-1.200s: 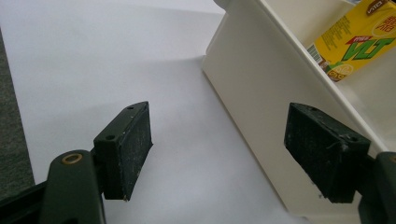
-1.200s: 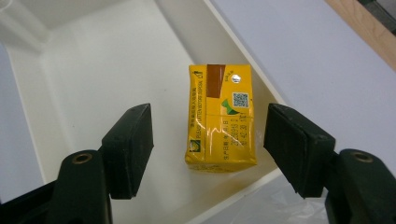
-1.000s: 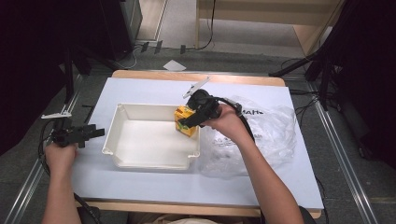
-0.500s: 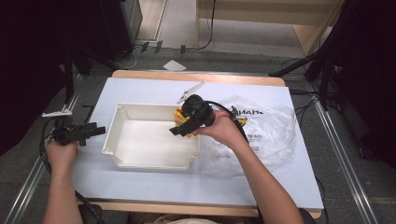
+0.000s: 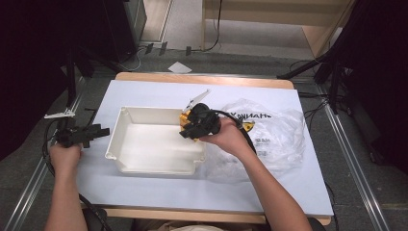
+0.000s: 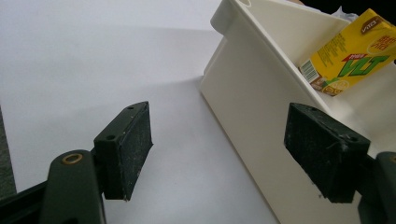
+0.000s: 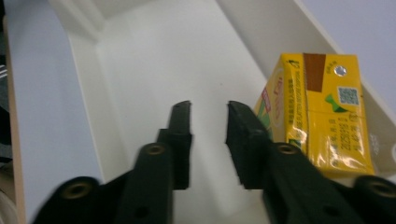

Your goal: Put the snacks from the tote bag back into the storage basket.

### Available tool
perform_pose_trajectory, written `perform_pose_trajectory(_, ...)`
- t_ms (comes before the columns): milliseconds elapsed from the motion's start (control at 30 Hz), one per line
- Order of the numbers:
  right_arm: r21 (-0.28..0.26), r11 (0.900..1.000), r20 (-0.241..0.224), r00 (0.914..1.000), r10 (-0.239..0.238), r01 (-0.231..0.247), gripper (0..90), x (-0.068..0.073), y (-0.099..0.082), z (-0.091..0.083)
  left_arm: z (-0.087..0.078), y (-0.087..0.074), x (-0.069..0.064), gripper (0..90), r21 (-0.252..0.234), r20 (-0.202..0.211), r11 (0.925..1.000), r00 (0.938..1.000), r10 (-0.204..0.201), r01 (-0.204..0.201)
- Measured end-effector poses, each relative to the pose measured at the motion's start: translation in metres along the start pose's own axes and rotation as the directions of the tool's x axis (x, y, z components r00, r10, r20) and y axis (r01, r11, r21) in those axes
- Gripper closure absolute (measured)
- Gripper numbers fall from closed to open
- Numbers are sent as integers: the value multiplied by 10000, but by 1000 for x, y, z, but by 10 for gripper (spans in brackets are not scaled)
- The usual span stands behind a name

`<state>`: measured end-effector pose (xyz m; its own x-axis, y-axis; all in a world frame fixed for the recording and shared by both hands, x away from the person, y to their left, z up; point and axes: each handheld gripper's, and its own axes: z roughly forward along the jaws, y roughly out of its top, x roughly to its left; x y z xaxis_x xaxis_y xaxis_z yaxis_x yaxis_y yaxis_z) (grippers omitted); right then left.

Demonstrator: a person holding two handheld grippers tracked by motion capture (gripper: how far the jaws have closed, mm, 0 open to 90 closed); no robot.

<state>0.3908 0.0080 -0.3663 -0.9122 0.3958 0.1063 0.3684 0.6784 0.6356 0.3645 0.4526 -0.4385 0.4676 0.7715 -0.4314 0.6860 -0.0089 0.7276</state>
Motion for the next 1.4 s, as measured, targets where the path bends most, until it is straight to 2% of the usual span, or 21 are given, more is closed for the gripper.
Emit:
perform_pose_trajectory(33,76,10000,103,9999,-28,27,803,-1,-1,1,0,0,0,244,-8,10,10000,10000,-17,17)
perform_pose_trajectory(67,106,9999,284,9996,-33,30,875,-2,-2,1,1,0,0,244,4,29,10000,10000,-17,17)
perform_pose_trajectory(100,127,9999,113,9999,55,-57,892,-4,-4,1,2,1,0,245,36,12,10000,10000,-23,23)
perform_pose_trajectory(133,140,9998,146,9998,105,-107,900,-5,-5,1,3,1,0,244,40,44,10000,10000,9,-9)
perform_pose_trajectory(233,256,9993,238,9994,257,-263,900,-10,-8,3,4,2,0,245,106,73,9999,10000,59,-60)
perform_pose_trajectory(267,347,9990,109,9996,265,-269,900,-12,-10,4,5,2,0,245,110,84,9999,10000,38,-39)
perform_pose_trajectory(400,517,9977,131,9990,437,-443,900,-18,-13,8,6,3,0,244,86,90,10000,10000,9,-10)
perform_pose_trajectory(500,552,9971,-18,9986,528,-526,900,-21,-16,10,7,3,0,245,125,105,9999,9999,72,-73)
perform_pose_trajectory(900,656,9968,-19,9990,452,-450,900,-24,-18,13,7,3,0,244,135,118,9999,9999,51,-53)
perform_pose_trajectory(933,693,9960,15,9984,565,-565,900,-24,-18,13,7,3,0,244,146,130,9999,9999,50,-52)
perform_pose_trajectory(1400,641,9956,142,9976,675,-683,900,-30,-20,11,7,3,-1,244,211,154,9997,9998,89,-92)
